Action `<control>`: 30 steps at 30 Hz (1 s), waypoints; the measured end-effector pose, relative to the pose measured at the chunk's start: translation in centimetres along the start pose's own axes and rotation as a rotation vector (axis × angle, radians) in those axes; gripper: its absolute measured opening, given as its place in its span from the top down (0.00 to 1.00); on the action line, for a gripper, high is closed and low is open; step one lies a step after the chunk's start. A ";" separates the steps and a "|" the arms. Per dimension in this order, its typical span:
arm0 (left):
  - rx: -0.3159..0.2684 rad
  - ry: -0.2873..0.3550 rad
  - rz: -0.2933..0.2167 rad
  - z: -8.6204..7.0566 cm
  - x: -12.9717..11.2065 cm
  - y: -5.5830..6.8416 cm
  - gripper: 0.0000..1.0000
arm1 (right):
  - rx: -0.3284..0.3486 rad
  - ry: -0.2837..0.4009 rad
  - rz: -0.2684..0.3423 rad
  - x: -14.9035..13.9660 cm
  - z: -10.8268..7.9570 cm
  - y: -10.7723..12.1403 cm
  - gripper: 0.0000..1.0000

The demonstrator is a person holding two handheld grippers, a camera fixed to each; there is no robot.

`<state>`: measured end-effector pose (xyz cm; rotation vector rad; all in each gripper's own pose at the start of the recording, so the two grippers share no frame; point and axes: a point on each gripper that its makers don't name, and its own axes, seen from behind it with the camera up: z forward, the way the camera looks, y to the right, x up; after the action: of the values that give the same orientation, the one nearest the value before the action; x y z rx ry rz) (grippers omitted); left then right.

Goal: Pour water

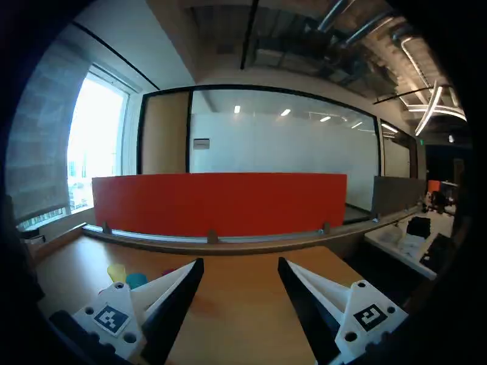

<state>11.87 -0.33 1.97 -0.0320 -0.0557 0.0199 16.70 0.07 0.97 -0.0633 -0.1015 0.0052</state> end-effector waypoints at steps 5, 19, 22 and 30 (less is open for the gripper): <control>0.019 0.019 0.003 0.3 -1.2 0.0 0.08 | -0.007 -0.010 0.004 -0.6 -0.1 -0.1 0.04; 0.047 0.049 0.062 0.0 -5.2 0.3 0.08 | 0.005 -0.016 0.041 -1.9 0.6 -2.3 0.01; 0.047 0.060 0.057 -0.3 -5.9 0.5 0.08 | 0.009 -0.013 0.038 -2.2 0.6 -2.7 0.01; 0.052 0.061 0.033 -0.9 -8.5 1.0 0.08 | 0.024 0.009 0.034 -2.3 0.3 -3.3 0.00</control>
<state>3.39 0.43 0.52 0.0184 0.0062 0.0529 14.39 -3.21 1.22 -0.0410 -0.0912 0.0397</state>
